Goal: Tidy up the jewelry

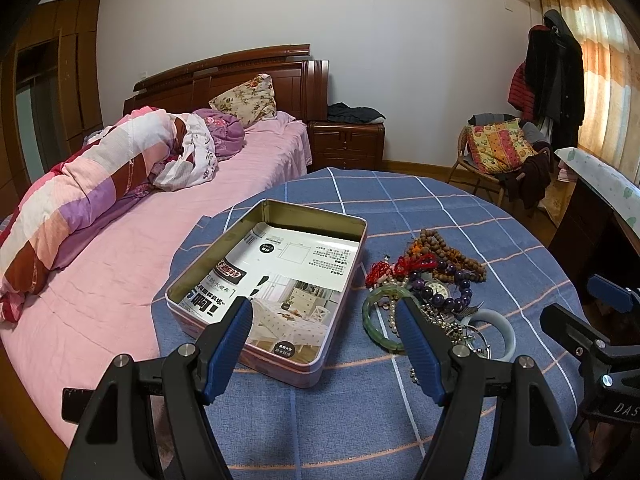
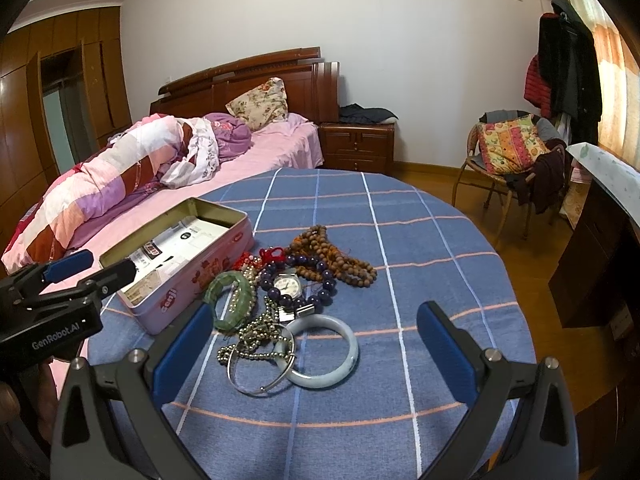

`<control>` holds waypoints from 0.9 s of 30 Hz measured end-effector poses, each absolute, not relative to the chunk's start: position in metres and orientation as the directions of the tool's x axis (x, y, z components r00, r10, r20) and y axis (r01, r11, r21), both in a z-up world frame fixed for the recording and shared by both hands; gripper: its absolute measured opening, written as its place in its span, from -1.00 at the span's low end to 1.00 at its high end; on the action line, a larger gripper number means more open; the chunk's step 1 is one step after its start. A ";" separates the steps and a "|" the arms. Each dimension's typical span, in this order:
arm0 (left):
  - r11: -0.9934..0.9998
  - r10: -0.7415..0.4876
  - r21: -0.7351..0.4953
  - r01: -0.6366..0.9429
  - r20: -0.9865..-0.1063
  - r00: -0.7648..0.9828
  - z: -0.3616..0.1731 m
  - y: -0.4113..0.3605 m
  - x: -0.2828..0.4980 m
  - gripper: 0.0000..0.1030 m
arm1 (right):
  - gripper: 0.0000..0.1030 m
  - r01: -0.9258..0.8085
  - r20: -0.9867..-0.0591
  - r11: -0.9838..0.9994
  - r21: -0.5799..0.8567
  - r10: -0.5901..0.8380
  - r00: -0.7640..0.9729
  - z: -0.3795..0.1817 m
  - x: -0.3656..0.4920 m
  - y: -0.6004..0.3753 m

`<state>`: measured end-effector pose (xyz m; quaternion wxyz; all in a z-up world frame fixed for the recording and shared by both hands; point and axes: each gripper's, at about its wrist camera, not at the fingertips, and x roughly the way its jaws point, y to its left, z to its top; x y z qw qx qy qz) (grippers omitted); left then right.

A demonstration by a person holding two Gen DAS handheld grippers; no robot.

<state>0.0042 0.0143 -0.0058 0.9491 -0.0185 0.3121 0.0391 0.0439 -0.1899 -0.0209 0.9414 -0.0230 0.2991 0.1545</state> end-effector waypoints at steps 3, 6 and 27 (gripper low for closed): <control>0.996 0.065 -0.010 -0.087 -0.593 0.803 -0.005 0.014 0.003 0.43 | 1.00 -0.304 -0.571 0.951 0.049 0.277 0.773 -0.021 0.044 -0.190; 0.996 0.064 -0.011 -0.087 -0.594 0.802 -0.005 0.014 0.004 0.43 | 1.00 -0.304 -0.571 0.952 0.049 0.276 0.773 -0.022 0.043 -0.190; 1.000 0.005 -0.014 -0.019 -0.638 0.770 -0.031 0.003 0.021 0.43 | 0.17 -0.335 -0.693 0.936 0.111 0.314 0.649 -0.051 0.066 -0.210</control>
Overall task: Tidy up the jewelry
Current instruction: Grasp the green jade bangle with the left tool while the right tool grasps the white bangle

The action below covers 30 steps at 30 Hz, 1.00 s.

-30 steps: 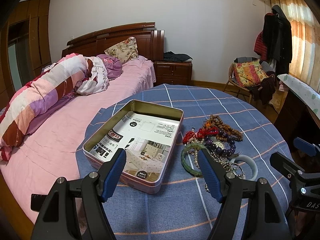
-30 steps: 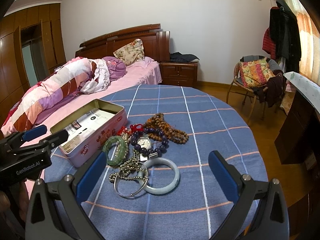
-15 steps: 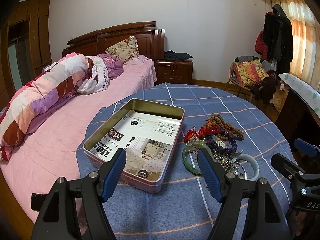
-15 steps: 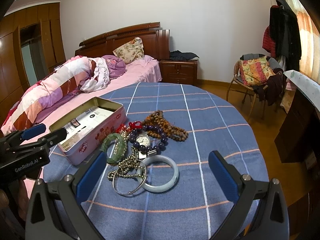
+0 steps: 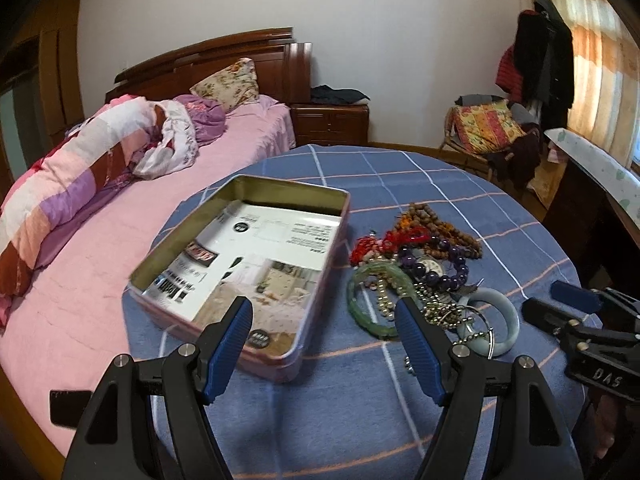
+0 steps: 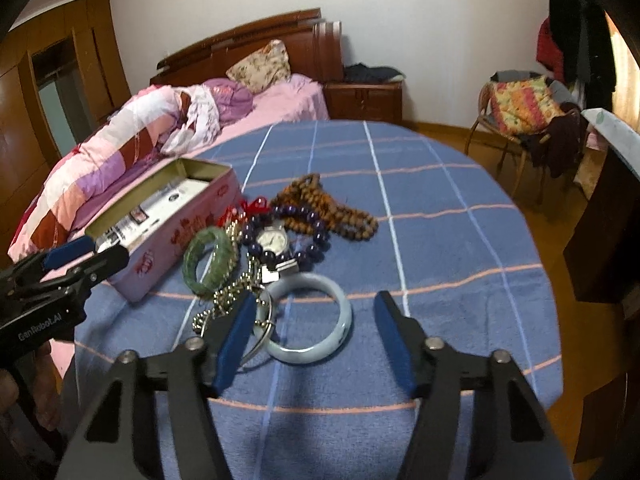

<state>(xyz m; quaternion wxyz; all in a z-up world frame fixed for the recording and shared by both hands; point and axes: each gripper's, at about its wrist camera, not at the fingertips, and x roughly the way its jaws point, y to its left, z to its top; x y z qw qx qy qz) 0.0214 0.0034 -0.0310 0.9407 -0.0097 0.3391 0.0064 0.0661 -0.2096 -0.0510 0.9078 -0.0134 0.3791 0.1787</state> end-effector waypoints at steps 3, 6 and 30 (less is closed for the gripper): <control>1.000 -0.018 0.001 0.024 -0.645 0.764 -0.033 -0.010 0.030 0.43 | 0.08 -0.336 -0.715 0.937 0.093 0.297 0.632 -0.057 0.071 -0.208; 0.998 -0.042 0.008 0.063 -0.654 0.755 -0.036 -0.021 0.041 0.43 | -0.12 -0.316 -0.738 0.945 0.085 0.272 0.617 -0.063 0.079 -0.210; 0.983 -0.150 -0.050 0.176 -0.768 0.622 -0.074 -0.054 0.090 -0.86 | -0.68 -0.343 -0.781 0.939 0.031 0.237 0.577 -0.081 0.100 -0.208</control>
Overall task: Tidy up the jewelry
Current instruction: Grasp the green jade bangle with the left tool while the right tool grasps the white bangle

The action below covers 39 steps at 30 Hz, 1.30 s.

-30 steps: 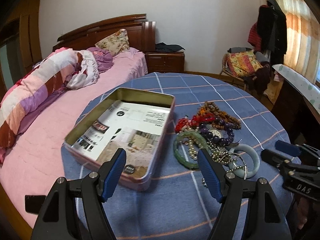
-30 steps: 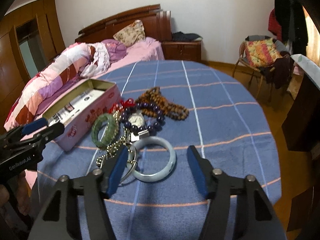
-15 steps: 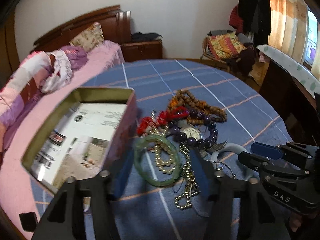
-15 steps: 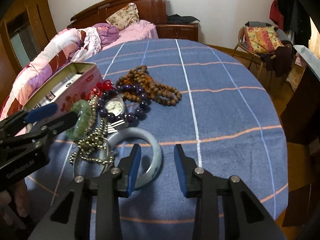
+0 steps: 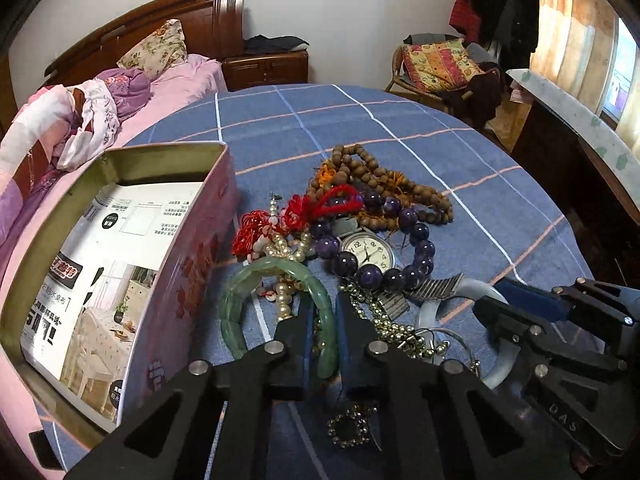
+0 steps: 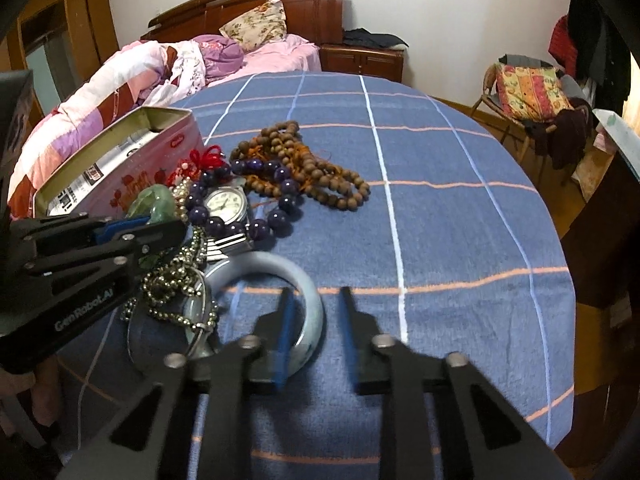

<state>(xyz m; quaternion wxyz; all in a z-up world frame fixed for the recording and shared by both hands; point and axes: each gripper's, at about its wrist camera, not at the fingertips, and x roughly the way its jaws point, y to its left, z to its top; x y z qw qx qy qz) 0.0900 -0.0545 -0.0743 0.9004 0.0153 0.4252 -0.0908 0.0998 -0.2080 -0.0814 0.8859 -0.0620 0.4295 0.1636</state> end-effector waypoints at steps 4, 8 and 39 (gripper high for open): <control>0.984 -0.144 -0.038 0.176 -0.754 0.641 -0.069 -0.051 0.085 -0.87 | -0.72 -0.351 -0.778 0.934 0.067 0.269 0.567 -0.081 0.101 -0.211; 0.985 -0.136 -0.026 0.172 -0.732 0.668 -0.061 -0.048 0.080 -0.87 | -0.73 -0.341 -0.773 0.934 0.105 0.292 0.563 -0.079 0.101 -0.216; 0.991 -0.108 -0.001 0.135 -0.607 0.787 -0.017 -0.023 0.057 -0.88 | -0.72 -0.274 -0.680 0.958 0.088 0.259 0.686 -0.039 0.098 -0.236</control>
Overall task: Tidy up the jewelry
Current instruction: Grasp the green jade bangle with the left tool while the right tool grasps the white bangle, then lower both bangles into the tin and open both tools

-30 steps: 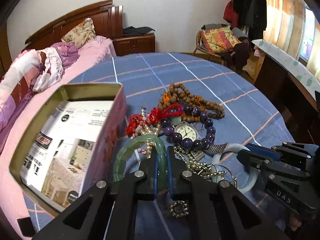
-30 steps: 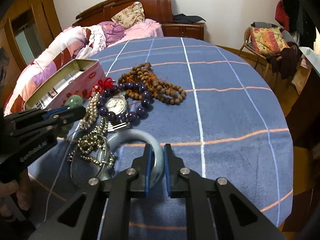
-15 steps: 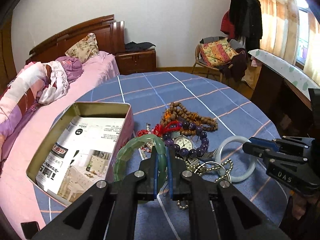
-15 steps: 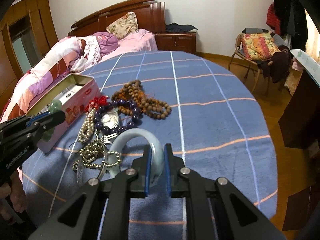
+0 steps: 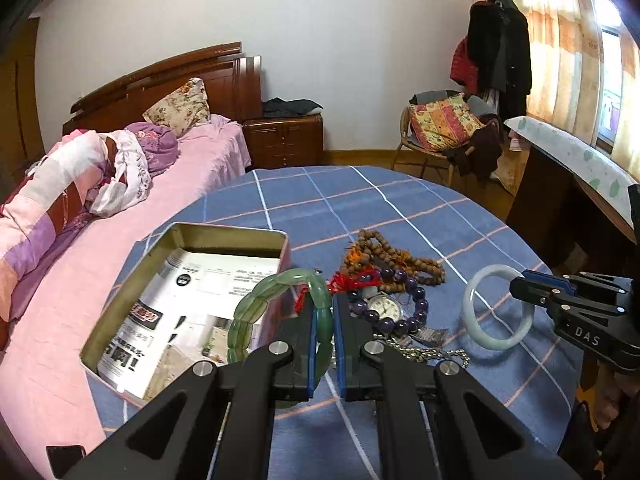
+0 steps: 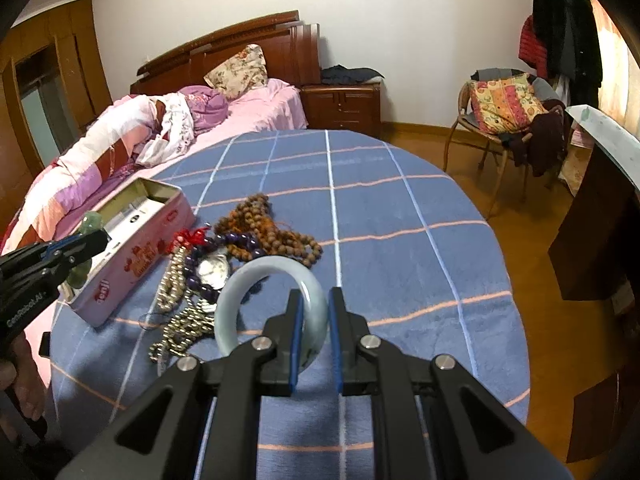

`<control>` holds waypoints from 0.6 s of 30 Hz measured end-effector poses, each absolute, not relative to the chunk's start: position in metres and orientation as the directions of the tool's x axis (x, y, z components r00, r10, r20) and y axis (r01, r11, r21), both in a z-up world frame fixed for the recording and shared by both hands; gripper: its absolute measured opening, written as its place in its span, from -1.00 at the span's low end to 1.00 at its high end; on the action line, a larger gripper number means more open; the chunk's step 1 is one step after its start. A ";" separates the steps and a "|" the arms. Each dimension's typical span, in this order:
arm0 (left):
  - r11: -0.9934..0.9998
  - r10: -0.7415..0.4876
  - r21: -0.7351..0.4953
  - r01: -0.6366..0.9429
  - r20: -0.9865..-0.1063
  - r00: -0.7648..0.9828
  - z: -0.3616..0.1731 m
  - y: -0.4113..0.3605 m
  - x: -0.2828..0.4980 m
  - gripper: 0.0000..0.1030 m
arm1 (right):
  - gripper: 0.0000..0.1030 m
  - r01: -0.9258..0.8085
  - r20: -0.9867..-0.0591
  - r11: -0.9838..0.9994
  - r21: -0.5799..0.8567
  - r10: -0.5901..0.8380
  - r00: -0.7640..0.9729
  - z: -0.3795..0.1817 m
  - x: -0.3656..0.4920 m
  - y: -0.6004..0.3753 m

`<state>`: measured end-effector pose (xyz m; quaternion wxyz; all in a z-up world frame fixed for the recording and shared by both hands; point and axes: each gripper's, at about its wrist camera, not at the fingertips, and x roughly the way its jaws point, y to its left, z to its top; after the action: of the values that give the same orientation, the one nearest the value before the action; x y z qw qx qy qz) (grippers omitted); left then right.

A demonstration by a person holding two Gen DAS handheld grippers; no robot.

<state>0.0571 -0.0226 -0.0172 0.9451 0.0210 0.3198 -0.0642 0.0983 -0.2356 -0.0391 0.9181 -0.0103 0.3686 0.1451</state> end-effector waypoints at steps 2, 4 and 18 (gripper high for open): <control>0.991 -0.104 0.000 0.130 -0.606 0.789 -0.016 -0.019 0.058 -0.88 | -0.72 -0.288 -0.673 0.953 0.095 0.275 0.687 -0.036 0.099 -0.232; 0.992 -0.101 -0.001 0.126 -0.602 0.792 -0.014 -0.016 0.058 -0.88 | -0.72 -0.299 -0.669 0.949 0.097 0.284 0.687 -0.034 0.099 -0.229; 1.000 0.007 0.015 0.003 -0.587 0.810 -0.007 0.040 0.064 -0.88 | -0.72 -0.441 -0.650 0.885 0.149 0.424 0.631 -0.018 0.117 -0.169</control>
<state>0.0643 0.0399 -0.0071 0.9512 0.0076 0.3085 0.0010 0.1166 -0.1694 -0.0180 0.9029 -0.0122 0.3568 0.2394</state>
